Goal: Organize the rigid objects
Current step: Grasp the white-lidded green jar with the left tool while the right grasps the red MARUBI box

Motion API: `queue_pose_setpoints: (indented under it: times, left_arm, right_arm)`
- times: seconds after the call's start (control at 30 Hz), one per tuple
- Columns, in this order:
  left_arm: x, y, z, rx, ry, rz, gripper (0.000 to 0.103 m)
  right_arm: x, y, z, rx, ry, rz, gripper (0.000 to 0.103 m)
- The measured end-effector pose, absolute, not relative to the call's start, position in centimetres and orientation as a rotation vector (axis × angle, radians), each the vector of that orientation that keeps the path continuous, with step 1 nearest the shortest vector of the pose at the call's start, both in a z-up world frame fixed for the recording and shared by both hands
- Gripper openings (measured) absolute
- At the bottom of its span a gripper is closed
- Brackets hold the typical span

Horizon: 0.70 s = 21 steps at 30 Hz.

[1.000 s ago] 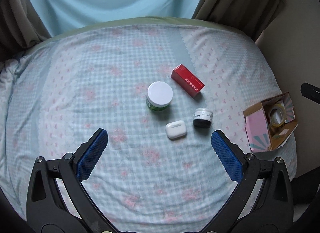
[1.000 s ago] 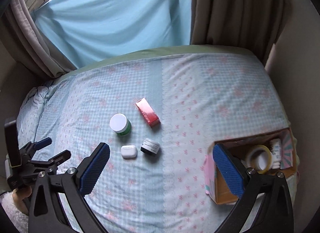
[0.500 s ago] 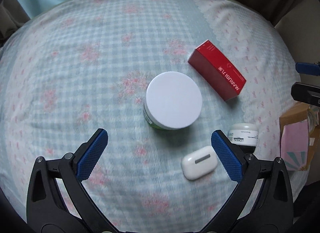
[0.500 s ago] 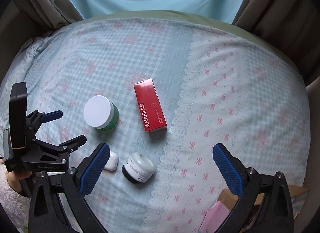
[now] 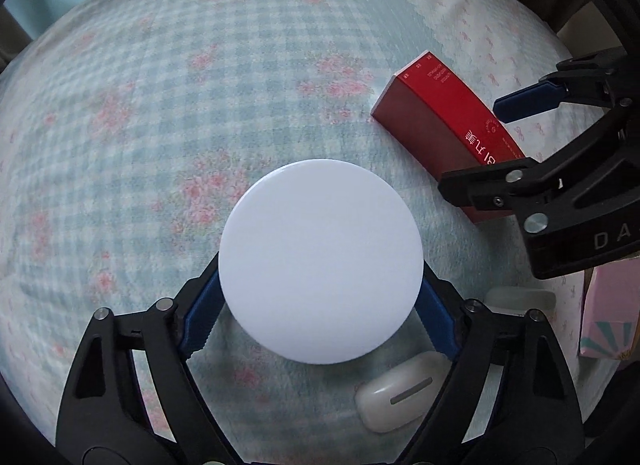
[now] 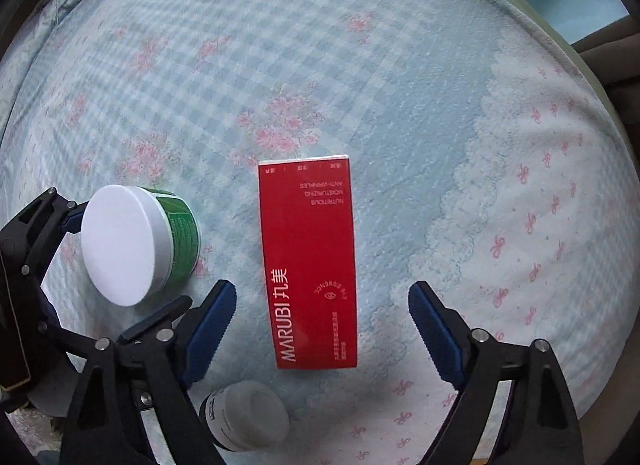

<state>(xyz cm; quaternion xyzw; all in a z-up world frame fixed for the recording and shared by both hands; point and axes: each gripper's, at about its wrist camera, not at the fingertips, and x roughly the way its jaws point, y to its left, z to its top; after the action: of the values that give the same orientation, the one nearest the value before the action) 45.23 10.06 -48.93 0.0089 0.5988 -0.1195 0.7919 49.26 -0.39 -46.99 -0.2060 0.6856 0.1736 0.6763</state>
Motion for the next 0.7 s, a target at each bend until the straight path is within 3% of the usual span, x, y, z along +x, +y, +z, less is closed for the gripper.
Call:
queue_pose_setpoints:
  times: [0.1, 0.3, 0.7]
  left_arm:
    - [45.4, 9.6, -49.3, 0.031, 1.253, -0.253, 0.079]
    - [46.0, 9.5, -49.5, 0.023, 1.236, -0.242, 0.072]
    - [44.9, 10.8, -48.4, 0.006, 1.229, -0.257, 0.07]
  right_arm:
    - [49.6, -0.3, -47.9, -0.465, 1.559, 0.392, 0.071]
    - [49.9, -0.1, -49.4, -0.478, 1.594, 0.359, 0.04]
    - [49.4, 1.3, -49.8, -0.498, 1.578, 0.318, 0.038]
